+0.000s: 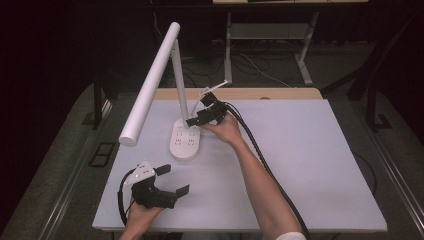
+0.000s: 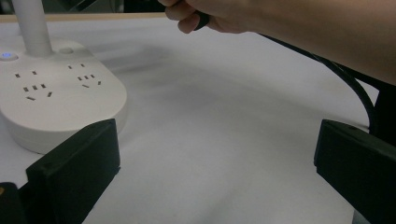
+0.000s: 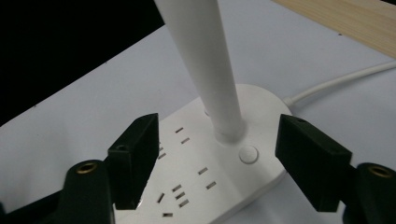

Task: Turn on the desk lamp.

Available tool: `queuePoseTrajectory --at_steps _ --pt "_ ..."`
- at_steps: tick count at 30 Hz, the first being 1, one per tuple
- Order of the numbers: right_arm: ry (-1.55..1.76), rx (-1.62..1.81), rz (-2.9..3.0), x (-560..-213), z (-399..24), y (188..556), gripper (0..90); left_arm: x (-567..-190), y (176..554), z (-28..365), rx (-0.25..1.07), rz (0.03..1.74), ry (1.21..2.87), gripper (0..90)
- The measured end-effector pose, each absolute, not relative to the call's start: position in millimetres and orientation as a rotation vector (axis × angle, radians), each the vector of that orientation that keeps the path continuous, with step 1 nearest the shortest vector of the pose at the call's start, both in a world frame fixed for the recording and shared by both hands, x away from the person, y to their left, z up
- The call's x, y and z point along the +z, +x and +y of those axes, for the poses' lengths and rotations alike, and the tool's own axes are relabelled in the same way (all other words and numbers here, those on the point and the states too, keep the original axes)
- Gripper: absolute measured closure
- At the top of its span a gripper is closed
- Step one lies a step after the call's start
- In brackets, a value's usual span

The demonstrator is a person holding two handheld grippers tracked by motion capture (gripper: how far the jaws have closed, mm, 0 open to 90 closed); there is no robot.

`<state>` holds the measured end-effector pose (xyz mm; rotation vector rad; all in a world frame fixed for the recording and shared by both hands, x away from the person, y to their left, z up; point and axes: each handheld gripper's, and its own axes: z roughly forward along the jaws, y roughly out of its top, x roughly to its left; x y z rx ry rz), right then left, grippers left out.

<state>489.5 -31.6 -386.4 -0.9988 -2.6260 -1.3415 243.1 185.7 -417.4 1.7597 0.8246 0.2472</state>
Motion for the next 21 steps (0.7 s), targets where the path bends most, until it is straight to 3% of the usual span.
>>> queuePoseTrajectory --at_steps 7,21 --pt "-1.026 -1.345 -2.614 -397.4 -35.5 497.8 40.9 -417.8 243.2 184.6 0.244 0.818 1.767 0.0" --pt "-1.048 -1.343 -2.588 -408.4 -36.8 503.5 66.7 -417.8 243.3 185.1 0.244 0.819 1.767 0.0"
